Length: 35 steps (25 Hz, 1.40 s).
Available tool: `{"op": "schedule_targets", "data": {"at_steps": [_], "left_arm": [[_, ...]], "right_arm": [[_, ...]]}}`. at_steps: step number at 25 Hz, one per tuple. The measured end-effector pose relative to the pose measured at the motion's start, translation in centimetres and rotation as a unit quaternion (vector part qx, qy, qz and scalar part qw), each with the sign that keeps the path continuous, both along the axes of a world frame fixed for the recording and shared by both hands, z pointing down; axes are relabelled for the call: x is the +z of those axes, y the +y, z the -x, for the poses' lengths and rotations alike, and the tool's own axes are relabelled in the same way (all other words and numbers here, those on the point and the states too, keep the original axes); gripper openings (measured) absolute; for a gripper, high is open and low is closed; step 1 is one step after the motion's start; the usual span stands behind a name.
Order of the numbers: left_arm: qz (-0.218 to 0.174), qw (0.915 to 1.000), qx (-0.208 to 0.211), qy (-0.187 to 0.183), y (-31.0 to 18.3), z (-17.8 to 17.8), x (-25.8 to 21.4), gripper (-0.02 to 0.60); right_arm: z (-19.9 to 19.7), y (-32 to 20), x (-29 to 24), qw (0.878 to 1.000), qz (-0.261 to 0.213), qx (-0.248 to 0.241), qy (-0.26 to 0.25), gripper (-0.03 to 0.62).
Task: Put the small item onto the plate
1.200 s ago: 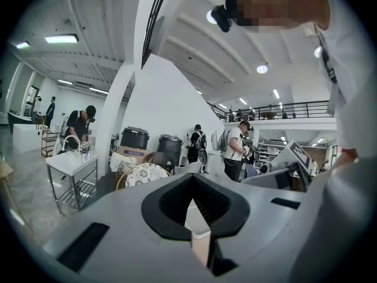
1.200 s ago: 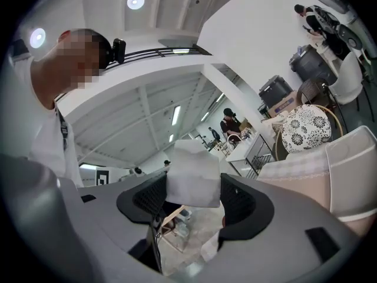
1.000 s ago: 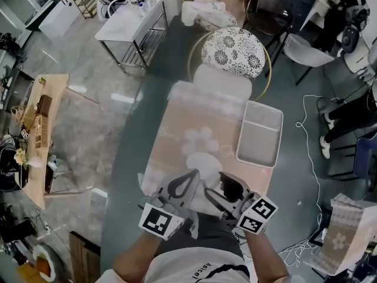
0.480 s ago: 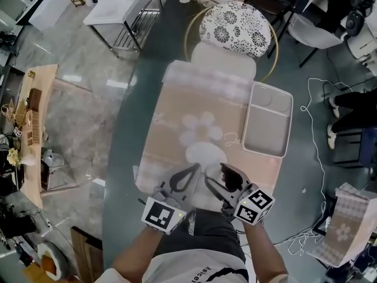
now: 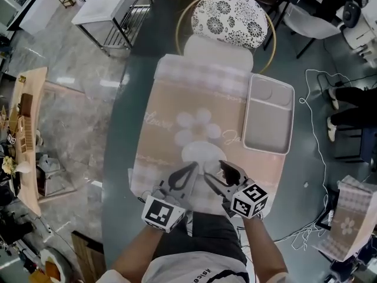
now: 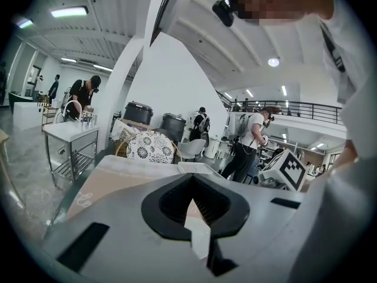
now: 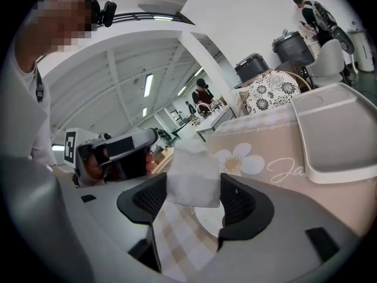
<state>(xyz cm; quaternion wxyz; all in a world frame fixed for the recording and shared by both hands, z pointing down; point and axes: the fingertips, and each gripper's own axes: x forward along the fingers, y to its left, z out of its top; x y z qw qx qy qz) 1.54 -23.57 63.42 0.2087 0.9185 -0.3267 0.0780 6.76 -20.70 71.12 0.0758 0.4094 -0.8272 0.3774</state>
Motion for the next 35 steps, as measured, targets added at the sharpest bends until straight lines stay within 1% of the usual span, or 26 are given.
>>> {"op": "schedule_targets", "data": {"at_steps": [5,9,13,19,23,26,28,30,32,35], "left_arm": [[0.006,1.0000,-0.001,-0.007,-0.1,0.7,2.0,0.005],[0.012,0.9999,-0.005,-0.002,-0.2,0.8,2.7,0.005],[0.013,0.9999,-0.010,0.000,-0.4,1.1,2.7,0.005],[0.018,0.9996,-0.024,0.000,-0.9,2.0,2.8,0.005],[0.025,0.9991,-0.034,0.000,-1.2,2.8,2.5,0.005],[0.029,0.9987,-0.041,-0.001,-1.2,3.2,2.4,0.005],[0.028,0.9986,-0.045,-0.003,-1.2,3.3,2.3,0.005],[0.028,0.9985,-0.046,-0.007,-1.2,3.4,2.1,0.005],[0.032,0.9984,-0.047,-0.008,-1.0,3.4,2.0,0.005],[0.039,0.9982,-0.045,-0.010,-0.7,3.1,1.9,0.005]], "right_arm": [[0.1,0.3,2.6,1.000,0.023,-0.003,0.014,0.282],[0.2,0.3,4.9,0.997,0.047,-0.017,0.060,0.282],[0.4,0.5,6.6,0.991,0.076,-0.035,0.106,0.282],[0.6,0.8,8.6,0.976,0.108,-0.064,0.181,0.282],[0.7,1.2,9.9,0.958,0.129,-0.089,0.240,0.282],[0.8,1.4,10.5,0.946,0.144,-0.103,0.270,0.282],[0.9,1.4,10.8,0.941,0.149,-0.108,0.282,0.282],[0.9,1.2,10.8,0.940,0.153,-0.108,0.284,0.282],[1.0,0.8,10.7,0.943,0.155,-0.106,0.276,0.282],[1.3,0.1,9.6,0.949,0.150,-0.101,0.259,0.282]]}}
